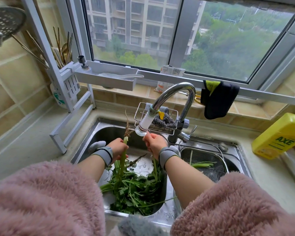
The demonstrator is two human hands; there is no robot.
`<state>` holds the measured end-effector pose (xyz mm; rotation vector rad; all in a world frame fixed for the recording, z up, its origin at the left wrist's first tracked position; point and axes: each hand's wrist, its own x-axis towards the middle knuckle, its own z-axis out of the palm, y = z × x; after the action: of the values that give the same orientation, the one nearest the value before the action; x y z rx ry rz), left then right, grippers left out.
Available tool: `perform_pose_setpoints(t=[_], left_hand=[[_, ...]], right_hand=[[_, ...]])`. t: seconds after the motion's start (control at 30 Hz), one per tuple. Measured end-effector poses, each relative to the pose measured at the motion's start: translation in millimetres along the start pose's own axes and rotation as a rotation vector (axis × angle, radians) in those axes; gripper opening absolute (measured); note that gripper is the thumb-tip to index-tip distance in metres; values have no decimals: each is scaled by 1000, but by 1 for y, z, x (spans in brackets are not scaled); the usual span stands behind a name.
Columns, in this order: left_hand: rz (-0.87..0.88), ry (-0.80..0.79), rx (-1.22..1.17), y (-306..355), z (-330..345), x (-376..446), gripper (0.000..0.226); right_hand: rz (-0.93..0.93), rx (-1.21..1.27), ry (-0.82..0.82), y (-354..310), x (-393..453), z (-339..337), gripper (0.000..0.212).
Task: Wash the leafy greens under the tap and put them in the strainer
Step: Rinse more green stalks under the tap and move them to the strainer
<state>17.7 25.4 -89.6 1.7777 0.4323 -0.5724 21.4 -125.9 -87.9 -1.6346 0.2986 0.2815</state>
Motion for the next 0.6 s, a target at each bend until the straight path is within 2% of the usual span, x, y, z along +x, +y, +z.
perform_pose_setpoints(t=[0.1,0.2,0.27,0.5,0.6], left_hand=[[-5,33,-61,0,2,1,4],[-16,39,-166,-1,5,2,16],[0,25,-191,1,6,0,17],[104,-9,-360,14,15,-8,8],[121,16,-408,21,19,-9,11]], right_hand=[[9,10,-41,2,2,1,33],[44,141,-82,4,5,5,23],[34,197,-90,5,6,5,16],[-18,51,-84,6,5,-1,6],[-32,75,-59,6,6,-2,18]])
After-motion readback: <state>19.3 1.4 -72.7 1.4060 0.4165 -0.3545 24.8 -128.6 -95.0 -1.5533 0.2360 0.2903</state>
